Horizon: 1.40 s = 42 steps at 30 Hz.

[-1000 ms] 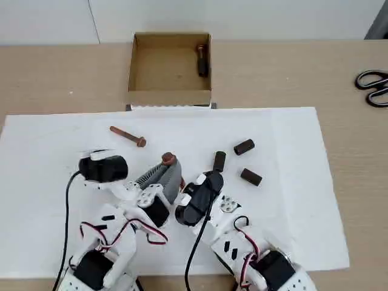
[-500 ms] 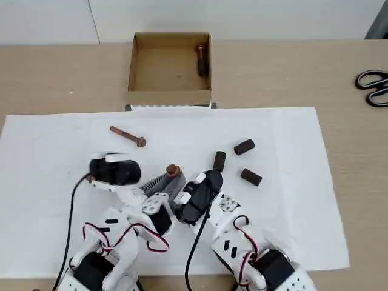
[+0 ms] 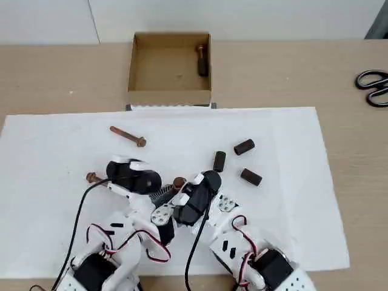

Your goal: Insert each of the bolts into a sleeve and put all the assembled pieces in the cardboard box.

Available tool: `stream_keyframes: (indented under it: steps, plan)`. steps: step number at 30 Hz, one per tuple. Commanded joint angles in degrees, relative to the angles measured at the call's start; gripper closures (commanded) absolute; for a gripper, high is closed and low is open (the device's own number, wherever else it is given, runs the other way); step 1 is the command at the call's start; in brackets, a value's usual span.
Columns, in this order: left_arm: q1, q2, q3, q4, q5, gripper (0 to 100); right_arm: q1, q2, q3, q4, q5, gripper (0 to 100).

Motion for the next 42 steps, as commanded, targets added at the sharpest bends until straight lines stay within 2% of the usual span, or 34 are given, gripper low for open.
stream_keyframes:
  steps: [1, 5, 10, 12, 17, 26, 29, 34, 38, 42]
  plan:
    - [0.26, -0.18, 1.63, 2.37, -1.76, 99, -0.04, -1.01, -1.93, -2.59, 0.44, 99.7]
    - [0.26, -0.18, 1.45, 2.29, -1.76, 96, -0.04, -1.01, -1.93, -2.59, 0.44, 99.7]
    - [0.0, -0.18, 1.45, 2.55, -1.58, 73, -0.04, -1.01, -1.93, -2.51, 0.44, 99.7]
    - [-1.49, -0.18, 1.36, 2.37, -1.58, 68, -0.04, -1.01, -1.85, -2.42, 0.44, 99.7]
    - [-4.75, -0.18, -3.74, 2.64, -1.76, 68, 0.04, -1.01, -1.49, -2.33, 0.44, 99.7]
    - [-4.84, -0.18, -13.85, 2.55, -1.76, 69, 0.04, -0.92, 0.18, -2.59, 0.44, 99.7]
    - [-4.84, -0.18, -14.81, 2.29, -1.76, 77, 0.57, -0.92, 0.18, -2.59, 0.44, 99.7]
    - [-8.88, -0.18, -14.46, 2.2, -1.85, 100, 4.79, -1.01, -0.35, -2.68, 0.44, 99.7]
    - [-13.71, -0.18, -12.0, 0.88, -3.08, 100, 7.43, -1.01, -0.44, -2.68, 0.26, 99.7]
    - [-19.87, -0.18, -6.2, -3.08, -10.81, 99, 11.65, -0.66, -1.93, -4.7, -1.58, 99.7]
